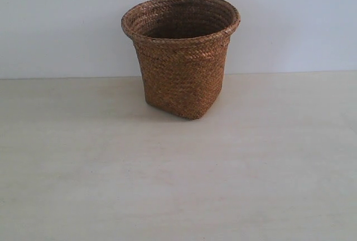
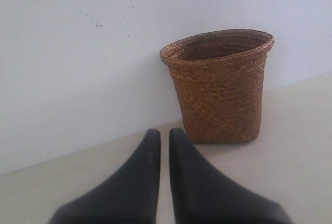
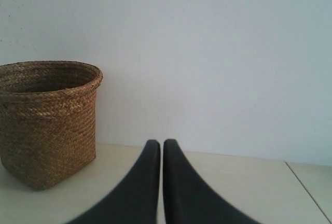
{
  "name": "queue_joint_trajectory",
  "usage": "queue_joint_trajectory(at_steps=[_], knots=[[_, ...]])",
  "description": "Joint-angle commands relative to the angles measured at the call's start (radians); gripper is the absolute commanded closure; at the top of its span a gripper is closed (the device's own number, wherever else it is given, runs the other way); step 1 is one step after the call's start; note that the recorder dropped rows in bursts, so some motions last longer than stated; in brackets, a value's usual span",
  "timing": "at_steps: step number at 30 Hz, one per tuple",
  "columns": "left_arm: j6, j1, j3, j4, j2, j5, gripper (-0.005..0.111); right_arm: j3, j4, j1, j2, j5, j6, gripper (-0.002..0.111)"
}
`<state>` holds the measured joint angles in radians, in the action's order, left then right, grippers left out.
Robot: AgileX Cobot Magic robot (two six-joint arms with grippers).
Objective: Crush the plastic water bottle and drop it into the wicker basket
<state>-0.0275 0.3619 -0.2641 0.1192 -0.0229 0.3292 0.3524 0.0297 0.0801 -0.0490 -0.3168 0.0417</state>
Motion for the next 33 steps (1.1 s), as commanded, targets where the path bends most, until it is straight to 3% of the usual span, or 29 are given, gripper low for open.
queue_joint_trajectory(at_steps=[1,14,22,33], knots=[[0.013,-0.003,0.003,0.001,0.008,-0.015,0.102,-0.004,0.006,-0.001,0.005,-0.005,0.017,0.108],[0.013,-0.003,0.008,0.000,0.008,-0.017,0.102,-0.004,0.006,-0.001,0.005,0.020,0.017,0.108],[-0.048,-0.011,0.138,-0.034,0.015,-0.043,0.102,-0.004,0.006,-0.001,0.005,0.020,0.017,0.108],[0.016,-0.209,0.255,-0.111,0.017,-0.137,0.102,-0.004,0.006,-0.001,0.005,0.020,0.017,0.108]])
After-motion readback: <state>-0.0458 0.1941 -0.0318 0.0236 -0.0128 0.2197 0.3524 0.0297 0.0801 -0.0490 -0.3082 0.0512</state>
